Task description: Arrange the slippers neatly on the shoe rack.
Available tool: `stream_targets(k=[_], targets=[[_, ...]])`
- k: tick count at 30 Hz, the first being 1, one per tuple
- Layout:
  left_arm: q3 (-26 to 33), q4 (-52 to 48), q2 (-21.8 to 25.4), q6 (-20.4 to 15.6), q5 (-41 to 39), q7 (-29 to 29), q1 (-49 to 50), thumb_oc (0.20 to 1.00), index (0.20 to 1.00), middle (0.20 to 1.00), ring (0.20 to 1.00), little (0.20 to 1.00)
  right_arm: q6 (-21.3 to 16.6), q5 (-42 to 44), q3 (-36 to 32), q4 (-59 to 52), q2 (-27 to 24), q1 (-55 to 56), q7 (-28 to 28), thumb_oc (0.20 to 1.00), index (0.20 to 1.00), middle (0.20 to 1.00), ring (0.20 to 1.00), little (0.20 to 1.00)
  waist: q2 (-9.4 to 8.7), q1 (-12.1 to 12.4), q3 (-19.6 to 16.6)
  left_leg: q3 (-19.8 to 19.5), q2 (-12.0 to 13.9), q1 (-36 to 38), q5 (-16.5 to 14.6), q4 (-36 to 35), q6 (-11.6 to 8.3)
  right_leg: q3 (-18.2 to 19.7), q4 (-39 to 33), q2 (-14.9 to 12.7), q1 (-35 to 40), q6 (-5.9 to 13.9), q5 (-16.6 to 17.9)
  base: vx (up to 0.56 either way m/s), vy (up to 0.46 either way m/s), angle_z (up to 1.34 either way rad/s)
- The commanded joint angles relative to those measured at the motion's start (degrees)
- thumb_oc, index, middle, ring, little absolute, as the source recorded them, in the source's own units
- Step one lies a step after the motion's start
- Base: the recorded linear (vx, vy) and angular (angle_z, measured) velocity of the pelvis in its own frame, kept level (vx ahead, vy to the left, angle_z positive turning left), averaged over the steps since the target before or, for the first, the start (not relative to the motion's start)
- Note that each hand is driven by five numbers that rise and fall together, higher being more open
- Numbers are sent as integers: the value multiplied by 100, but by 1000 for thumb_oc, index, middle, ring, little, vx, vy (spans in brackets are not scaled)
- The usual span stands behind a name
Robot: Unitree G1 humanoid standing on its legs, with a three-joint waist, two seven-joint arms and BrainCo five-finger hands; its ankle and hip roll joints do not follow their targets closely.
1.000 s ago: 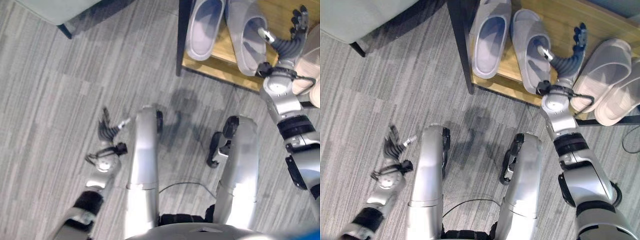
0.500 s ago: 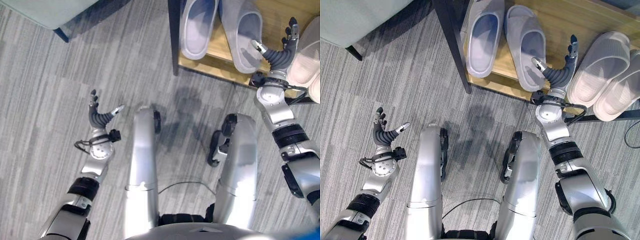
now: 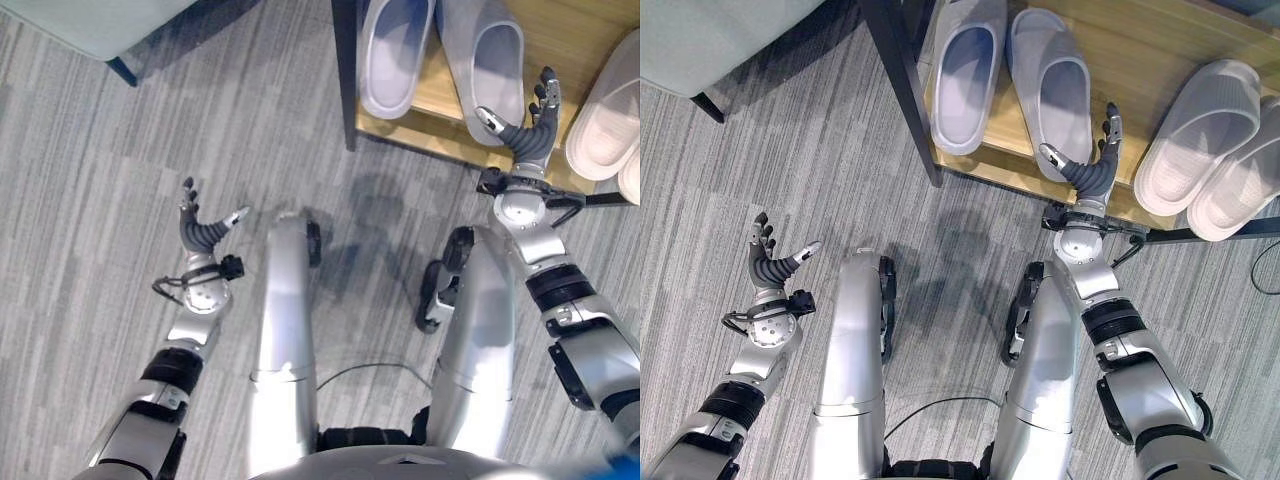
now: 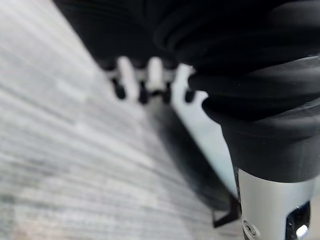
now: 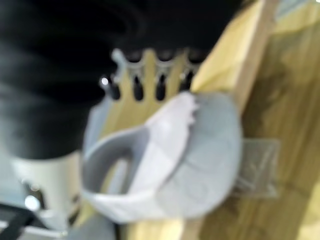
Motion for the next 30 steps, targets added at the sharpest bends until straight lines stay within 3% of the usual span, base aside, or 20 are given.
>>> stream_targets(k=[1,19,30], targets=[[-8,211,-112,-183,-24,149,-164,1000,1000,1000,1000,1000,-386,-79,44,-449,197,-75,98,1000,1000,1000,1000,1000,-61,77,-132,-211,-185,-359,490,-16,216,363,536,-107,-55,-343,137,0,0,0],[21,361,-176,-144,4,171,-260,1000,1000,1000,1000,1000,-361,-245,500,-1180,410,-44,421,1000,1000,1000,1000,1000,-64,88,-132,-236,-189,-359,545,-12,185,380,565,-93,-55,-341,164,0,0,0],[60,362,-237,-181,80,219,-214,1000,1000,1000,1000,1000,-462,-566,353,-1915,320,453,405,1000,1000,1000,1000,1000,-75,24,-132,-233,-167,-359,573,-56,172,376,543,-97,-55,-337,169,0,0,0]])
